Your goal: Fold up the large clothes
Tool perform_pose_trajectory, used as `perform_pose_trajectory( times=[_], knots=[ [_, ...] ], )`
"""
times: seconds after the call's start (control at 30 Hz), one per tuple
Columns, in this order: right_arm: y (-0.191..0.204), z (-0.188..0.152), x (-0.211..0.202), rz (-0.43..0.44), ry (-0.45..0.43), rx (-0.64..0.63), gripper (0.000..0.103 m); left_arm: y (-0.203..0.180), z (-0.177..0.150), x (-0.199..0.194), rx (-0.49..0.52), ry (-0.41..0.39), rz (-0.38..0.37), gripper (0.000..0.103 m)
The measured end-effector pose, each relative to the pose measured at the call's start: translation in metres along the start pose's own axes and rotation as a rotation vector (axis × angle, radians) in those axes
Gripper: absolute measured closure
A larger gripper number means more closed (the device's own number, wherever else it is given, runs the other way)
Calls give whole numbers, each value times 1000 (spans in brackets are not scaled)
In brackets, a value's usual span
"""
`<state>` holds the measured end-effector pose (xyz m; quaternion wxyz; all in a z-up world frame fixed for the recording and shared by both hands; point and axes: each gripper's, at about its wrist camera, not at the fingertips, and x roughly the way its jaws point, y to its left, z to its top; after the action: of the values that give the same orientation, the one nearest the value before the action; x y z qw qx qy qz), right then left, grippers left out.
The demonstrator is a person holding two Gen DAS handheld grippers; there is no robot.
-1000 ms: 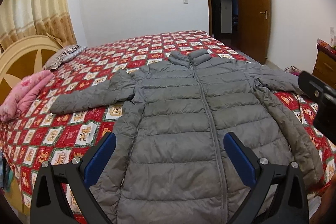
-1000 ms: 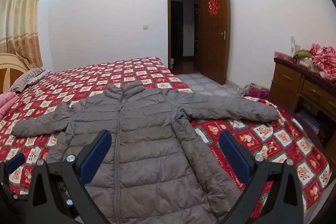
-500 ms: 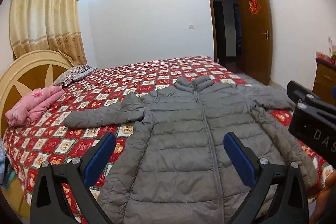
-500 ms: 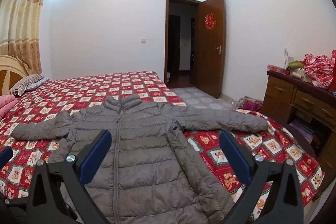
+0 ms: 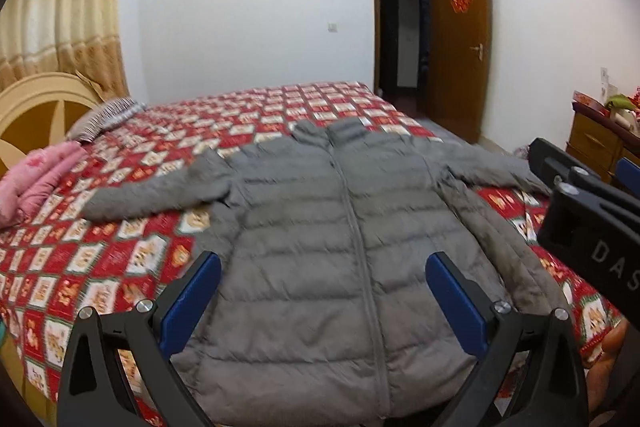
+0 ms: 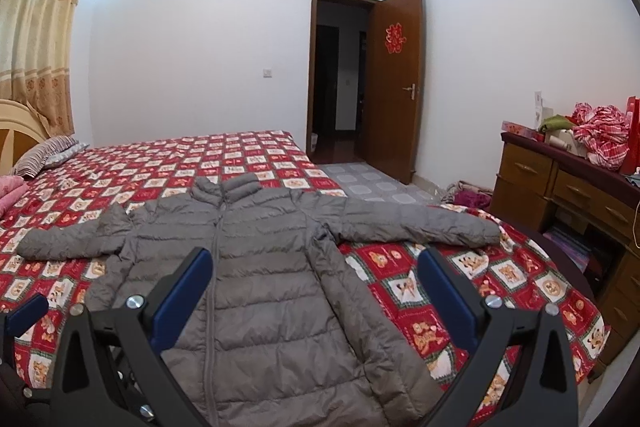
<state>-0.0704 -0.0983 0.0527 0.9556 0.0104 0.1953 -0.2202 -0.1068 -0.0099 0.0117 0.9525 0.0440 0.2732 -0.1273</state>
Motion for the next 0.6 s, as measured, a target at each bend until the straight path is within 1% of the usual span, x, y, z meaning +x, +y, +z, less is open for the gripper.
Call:
perform_pose_trajectory(
  times=[0.17,0.3,0.53,0.6],
  knots=[
    [-9,-10,7,-31,36,-3,0,-13,-8,13,34,51,-24,1],
    [-17,-17,17,-47,75,7,0,-17,-13,28,32,110,-40,1],
    [-25,-24,38,-48,140,27,0,-24,-18,51,60,179,-8,1],
    [-25,-25,42,-47,143,25,0,-25,-16,57,68,181,23,1]
  ],
)
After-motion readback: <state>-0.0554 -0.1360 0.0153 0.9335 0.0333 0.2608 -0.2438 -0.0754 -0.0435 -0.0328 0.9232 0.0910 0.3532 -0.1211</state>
